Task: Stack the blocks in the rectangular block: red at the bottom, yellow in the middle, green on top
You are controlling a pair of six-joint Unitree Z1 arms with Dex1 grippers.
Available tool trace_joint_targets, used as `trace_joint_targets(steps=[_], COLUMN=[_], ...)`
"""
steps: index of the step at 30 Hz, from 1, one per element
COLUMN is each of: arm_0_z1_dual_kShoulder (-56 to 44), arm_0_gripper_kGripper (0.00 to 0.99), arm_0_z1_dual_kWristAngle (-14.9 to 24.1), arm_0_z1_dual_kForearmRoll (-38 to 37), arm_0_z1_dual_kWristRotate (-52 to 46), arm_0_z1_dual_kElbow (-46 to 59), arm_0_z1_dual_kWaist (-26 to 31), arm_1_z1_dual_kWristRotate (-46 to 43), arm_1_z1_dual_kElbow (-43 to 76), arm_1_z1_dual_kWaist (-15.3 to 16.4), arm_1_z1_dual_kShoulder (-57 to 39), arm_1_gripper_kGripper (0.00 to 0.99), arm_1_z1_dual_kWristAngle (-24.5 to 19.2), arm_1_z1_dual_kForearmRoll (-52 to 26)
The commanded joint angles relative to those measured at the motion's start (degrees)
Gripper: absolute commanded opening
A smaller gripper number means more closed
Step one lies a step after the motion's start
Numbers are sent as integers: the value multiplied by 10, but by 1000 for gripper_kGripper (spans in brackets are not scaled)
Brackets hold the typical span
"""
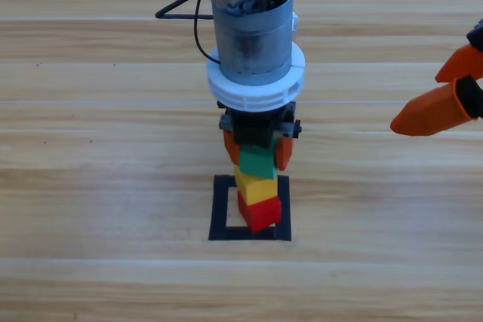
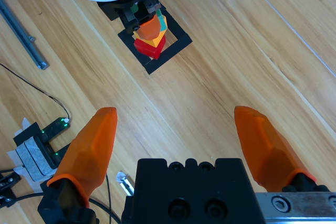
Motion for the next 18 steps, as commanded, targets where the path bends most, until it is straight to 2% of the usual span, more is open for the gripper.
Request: trace_joint_targets(steps=[1,18], arm_0_z1_dual_kShoulder=[31,41], arm_0_gripper_kGripper=[17,17], arm_0_z1_dual_kWristAngle=[-3,-3], arm_0_z1_dual_kForearmRoll=[6,5], arm_0_z1_dual_kWristRotate=[10,20], arm_0_z1_dual_kElbow=[13,16], arm_0_z1_dual_kWaist=[7,14], arm_1_z1_dual_kWristRotate=[-6,-6], arm_1_z1_dual_kElbow=[-2,-2], arm_1_z1_dual_kWaist=[-15,-15], arm_1_z1_dual_kShoulder=[24,25], arm_1_gripper_kGripper=[983,983], arm_1_z1_dual_kWristAngle=[7,8], arm_1_z1_dual_kForearmRoll=[11,11])
